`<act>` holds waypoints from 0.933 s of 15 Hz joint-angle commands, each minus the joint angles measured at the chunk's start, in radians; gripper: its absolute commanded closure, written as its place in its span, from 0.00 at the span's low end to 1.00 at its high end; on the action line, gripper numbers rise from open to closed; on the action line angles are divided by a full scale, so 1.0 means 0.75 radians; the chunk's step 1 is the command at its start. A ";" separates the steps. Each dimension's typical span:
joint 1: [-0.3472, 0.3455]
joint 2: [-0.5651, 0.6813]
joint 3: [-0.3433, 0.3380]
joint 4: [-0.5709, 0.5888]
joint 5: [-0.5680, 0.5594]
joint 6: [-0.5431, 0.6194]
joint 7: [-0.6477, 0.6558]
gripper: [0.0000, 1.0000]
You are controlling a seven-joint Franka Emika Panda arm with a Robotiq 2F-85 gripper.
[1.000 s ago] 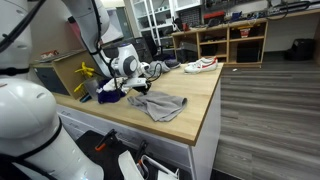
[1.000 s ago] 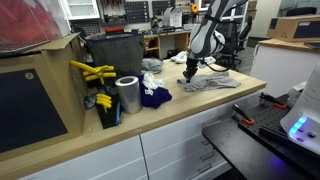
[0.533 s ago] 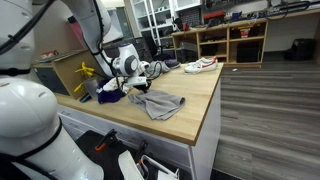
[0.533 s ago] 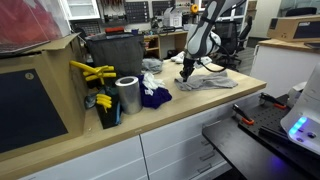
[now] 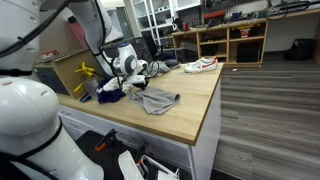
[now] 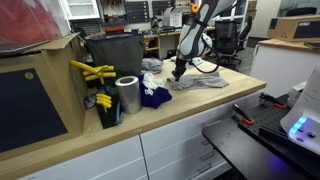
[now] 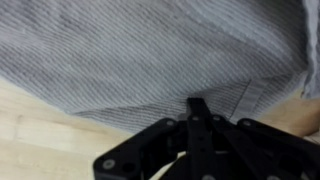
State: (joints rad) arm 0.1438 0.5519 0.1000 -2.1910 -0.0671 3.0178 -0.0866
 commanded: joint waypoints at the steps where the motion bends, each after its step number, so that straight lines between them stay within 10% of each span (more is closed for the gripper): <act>1: 0.067 0.150 -0.016 0.126 -0.005 -0.005 0.058 1.00; 2: 0.069 0.149 -0.009 0.137 -0.002 -0.018 0.060 1.00; 3: 0.066 0.128 0.003 0.132 -0.003 -0.038 0.049 0.74; 14: 0.010 -0.151 0.042 0.084 -0.055 -0.515 -0.108 0.01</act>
State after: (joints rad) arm 0.1728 0.5058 0.1250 -2.1273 -0.0918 2.7591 -0.1366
